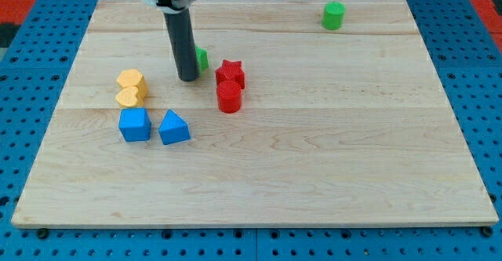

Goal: Place the green star in between the green circle and red star

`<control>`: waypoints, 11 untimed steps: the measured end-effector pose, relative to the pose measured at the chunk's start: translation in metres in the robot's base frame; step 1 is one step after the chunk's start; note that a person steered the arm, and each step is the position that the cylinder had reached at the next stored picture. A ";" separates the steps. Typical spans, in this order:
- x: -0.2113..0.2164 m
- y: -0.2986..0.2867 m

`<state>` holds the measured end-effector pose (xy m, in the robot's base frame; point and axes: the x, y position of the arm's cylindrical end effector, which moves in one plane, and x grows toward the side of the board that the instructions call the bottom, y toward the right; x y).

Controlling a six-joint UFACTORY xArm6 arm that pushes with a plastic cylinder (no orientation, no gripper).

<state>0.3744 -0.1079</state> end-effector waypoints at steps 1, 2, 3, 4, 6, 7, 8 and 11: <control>-0.011 -0.021; -0.023 -0.018; -0.026 -0.016; -0.031 -0.036; -0.048 0.037; -0.048 0.073; -0.050 0.087; -0.096 0.111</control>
